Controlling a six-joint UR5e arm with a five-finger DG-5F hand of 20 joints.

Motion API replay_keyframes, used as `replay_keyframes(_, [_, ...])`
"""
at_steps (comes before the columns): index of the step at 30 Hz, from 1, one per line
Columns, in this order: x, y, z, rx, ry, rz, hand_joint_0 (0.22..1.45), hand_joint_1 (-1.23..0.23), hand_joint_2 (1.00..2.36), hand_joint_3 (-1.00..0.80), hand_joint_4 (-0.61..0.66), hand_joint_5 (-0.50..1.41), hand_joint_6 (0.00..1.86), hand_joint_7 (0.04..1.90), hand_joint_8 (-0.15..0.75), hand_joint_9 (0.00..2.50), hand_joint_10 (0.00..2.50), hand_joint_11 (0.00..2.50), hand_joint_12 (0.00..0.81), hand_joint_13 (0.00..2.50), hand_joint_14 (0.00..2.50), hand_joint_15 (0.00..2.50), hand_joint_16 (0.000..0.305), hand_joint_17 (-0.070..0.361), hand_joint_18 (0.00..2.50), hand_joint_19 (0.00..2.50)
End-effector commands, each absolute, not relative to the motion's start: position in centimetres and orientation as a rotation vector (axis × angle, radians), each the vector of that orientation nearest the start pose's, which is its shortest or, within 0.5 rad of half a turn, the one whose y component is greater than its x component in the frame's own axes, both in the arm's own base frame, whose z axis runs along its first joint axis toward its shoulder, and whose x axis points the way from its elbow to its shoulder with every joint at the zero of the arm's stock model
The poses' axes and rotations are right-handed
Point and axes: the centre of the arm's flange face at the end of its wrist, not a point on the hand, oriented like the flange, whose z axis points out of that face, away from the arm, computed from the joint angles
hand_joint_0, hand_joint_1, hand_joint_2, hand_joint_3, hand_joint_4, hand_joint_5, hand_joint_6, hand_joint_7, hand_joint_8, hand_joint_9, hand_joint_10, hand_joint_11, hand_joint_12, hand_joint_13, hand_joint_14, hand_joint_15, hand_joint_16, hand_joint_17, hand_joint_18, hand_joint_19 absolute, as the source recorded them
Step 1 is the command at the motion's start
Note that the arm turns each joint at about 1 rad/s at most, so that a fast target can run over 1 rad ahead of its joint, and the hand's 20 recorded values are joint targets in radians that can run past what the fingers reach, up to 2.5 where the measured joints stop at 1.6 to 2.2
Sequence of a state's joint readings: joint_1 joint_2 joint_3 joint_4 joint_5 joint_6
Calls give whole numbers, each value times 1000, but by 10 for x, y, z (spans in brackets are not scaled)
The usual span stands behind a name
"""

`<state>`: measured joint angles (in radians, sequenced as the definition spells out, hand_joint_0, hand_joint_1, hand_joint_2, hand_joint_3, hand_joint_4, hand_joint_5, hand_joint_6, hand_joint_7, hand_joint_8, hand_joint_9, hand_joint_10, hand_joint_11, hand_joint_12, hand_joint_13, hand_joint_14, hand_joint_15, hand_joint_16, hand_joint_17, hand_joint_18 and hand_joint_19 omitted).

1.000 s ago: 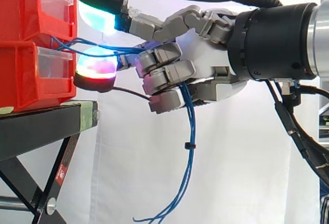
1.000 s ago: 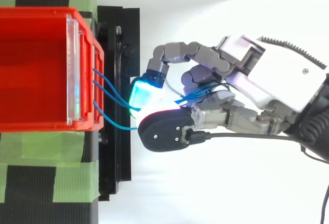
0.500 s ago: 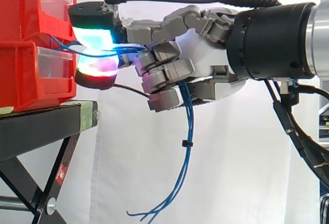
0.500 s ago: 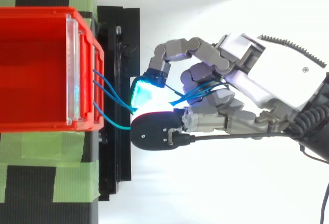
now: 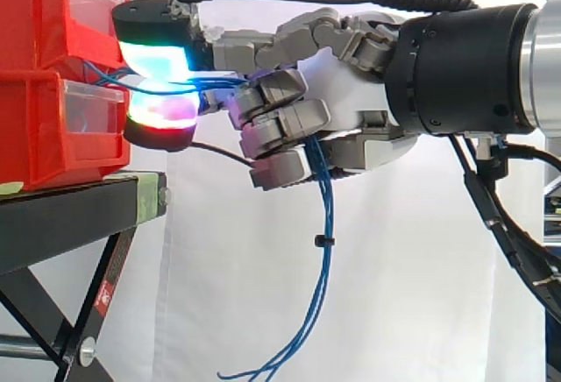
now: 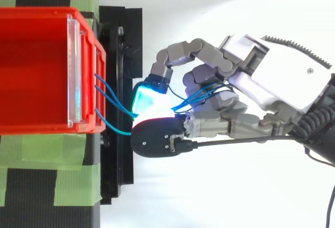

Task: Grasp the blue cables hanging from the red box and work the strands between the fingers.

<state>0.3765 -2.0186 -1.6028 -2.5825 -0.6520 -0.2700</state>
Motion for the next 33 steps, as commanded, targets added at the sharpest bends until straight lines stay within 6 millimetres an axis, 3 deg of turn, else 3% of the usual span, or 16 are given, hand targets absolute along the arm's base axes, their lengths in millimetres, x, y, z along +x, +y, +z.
replay_keyframes(1, [637, 22, 271, 1269, 903, 656, 814, -635, 1011, -381, 261, -50, 996, 1109, 350, 908, 2500, 1993, 431, 1023, 2500, 1295, 63, 142, 1391, 1652])
replay_keyframes(10, [641, 21, 277, 1263, 907, 669, 800, -560, 1005, -424, 286, 37, 864, 1142, 350, 908, 2500, 1993, 431, 1023, 2500, 1295, 63, 142, 1391, 1652])
replay_keyframes(17, [642, 21, 277, 1262, 903, 672, 723, -514, 1008, -738, 237, 62, 661, 1266, 350, 908, 2500, 1993, 431, 1023, 2500, 1295, 63, 142, 1391, 1652])
replay_keyframes(22, [642, 21, 277, 1262, 902, 673, 685, -503, 1005, -840, 251, 77, 593, 1287, 350, 908, 2500, 1993, 431, 1023, 2500, 1295, 63, 142, 1391, 1652])
replay_keyframes(24, [642, 21, 277, 1261, 903, 675, 685, -512, 1006, -825, 253, 78, 583, 1290, 350, 908, 2500, 1993, 431, 1023, 2500, 1295, 63, 142, 1391, 1652])
replay_keyframes(26, [642, 20, 277, 1261, 903, 672, 748, -600, 1010, -609, 245, 77, 575, 1297, 350, 908, 2500, 1993, 431, 1023, 2500, 1295, 63, 142, 1391, 1652])
replay_keyframes(27, [642, 20, 277, 1261, 905, 670, 748, -600, 1010, -609, 245, 77, 575, 1297, 350, 908, 2500, 1993, 431, 1023, 2500, 1295, 63, 142, 1391, 1652])
replay_keyframes(29, [642, 20, 277, 1262, 907, 669, 803, -664, 1008, -420, 278, -1, 773, 1178, 350, 908, 2500, 1993, 431, 1023, 2500, 1295, 63, 142, 1391, 1652])
replay_keyframes(33, [641, 20, 277, 1262, 908, 668, 876, -698, 1009, -305, 260, -61, 910, 1144, 350, 908, 2500, 1993, 431, 1023, 2500, 1295, 63, 142, 1391, 1652])
